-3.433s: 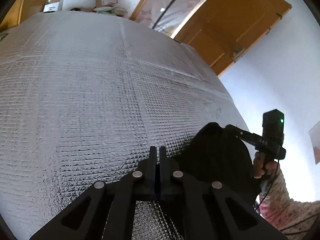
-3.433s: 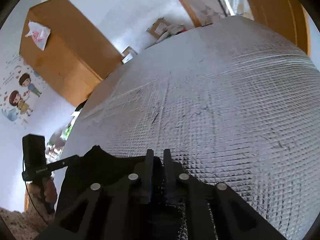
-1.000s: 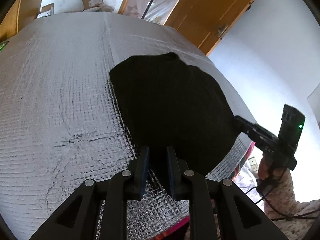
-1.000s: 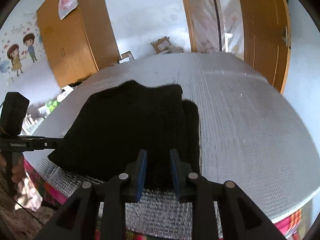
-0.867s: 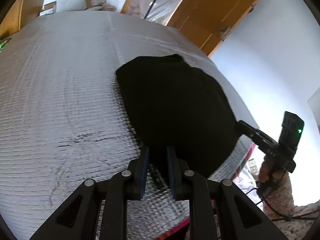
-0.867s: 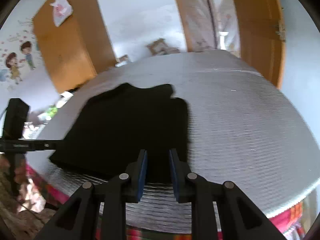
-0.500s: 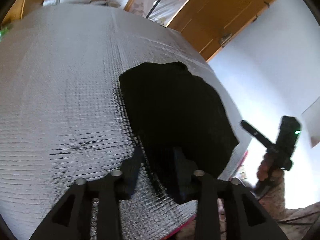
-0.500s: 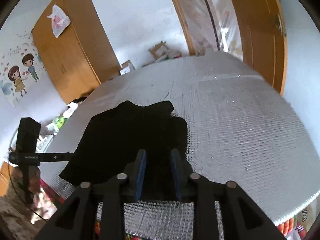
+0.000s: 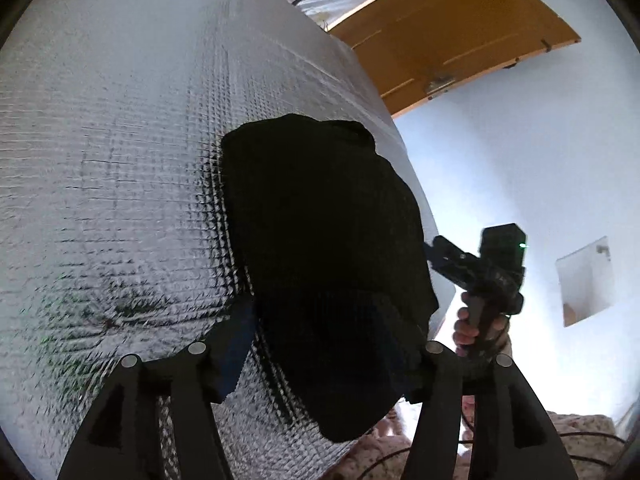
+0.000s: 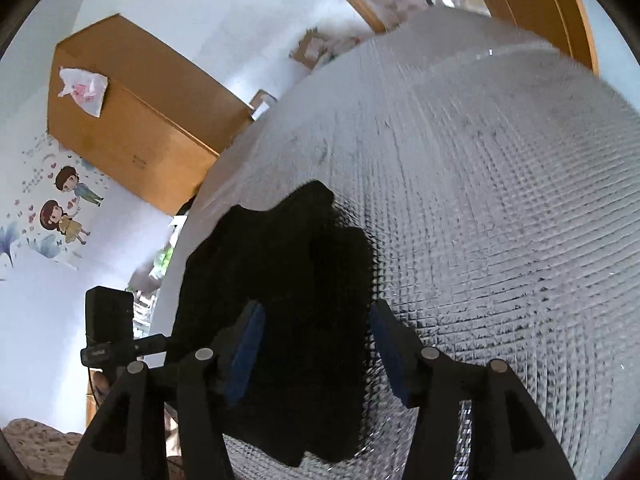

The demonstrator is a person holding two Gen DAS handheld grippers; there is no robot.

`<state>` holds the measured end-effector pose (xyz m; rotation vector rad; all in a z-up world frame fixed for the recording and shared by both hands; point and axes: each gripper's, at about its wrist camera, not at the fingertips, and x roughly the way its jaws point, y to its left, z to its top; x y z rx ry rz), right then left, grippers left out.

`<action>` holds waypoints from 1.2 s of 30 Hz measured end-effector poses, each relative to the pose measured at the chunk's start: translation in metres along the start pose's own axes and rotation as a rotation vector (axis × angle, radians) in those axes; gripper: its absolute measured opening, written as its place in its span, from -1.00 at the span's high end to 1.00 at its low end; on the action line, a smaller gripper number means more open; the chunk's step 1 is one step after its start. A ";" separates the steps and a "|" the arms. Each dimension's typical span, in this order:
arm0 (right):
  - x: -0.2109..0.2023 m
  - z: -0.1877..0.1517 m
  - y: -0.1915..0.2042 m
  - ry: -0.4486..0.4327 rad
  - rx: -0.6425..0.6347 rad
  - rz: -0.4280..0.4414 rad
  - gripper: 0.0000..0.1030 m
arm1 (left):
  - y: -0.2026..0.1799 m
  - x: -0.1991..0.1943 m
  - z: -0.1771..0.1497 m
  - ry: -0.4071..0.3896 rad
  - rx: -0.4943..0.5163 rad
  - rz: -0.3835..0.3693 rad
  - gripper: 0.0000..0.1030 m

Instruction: Fold clothes

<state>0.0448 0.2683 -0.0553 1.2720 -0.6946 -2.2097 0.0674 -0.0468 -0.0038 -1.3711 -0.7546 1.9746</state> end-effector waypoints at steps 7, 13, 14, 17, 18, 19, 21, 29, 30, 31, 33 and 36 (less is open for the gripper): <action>0.017 0.009 -0.002 0.057 -0.011 0.088 -0.13 | 0.004 0.009 0.007 0.018 -0.042 -0.041 -0.23; 0.022 0.007 0.001 0.071 -0.039 0.083 -0.02 | 0.004 0.010 0.005 -0.007 -0.080 -0.062 -0.22; 0.023 0.007 0.001 0.071 -0.040 0.070 0.12 | 0.003 0.011 0.004 -0.011 -0.078 -0.055 -0.22; 0.025 0.007 -0.002 0.073 -0.027 0.070 0.26 | -0.010 0.012 0.001 -0.004 -0.019 0.006 -0.22; 0.025 0.007 -0.002 0.071 -0.033 0.063 0.29 | -0.014 0.013 0.000 -0.002 -0.004 0.021 -0.22; 0.025 0.006 0.000 0.069 -0.047 0.053 0.31 | -0.015 0.012 0.000 -0.001 0.002 0.031 -0.21; 0.026 0.006 0.002 0.064 -0.074 0.032 0.35 | -0.014 0.014 0.009 -0.001 -0.002 0.042 -0.14; 0.028 0.001 0.006 0.048 -0.097 0.008 0.43 | -0.014 0.020 0.019 -0.019 -0.025 0.062 0.13; 0.028 0.001 0.008 0.045 -0.103 0.000 0.44 | -0.015 0.021 0.019 -0.019 -0.018 0.068 0.18; 0.028 0.000 0.009 0.041 -0.109 -0.009 0.45 | -0.016 0.022 0.019 -0.018 -0.016 0.065 0.22; 0.028 -0.001 0.015 0.033 -0.123 -0.030 0.50 | -0.017 0.022 0.019 -0.018 -0.014 0.063 0.31; 0.026 -0.002 0.019 0.018 -0.129 -0.038 0.54 | -0.016 0.025 0.022 -0.018 -0.009 0.065 0.32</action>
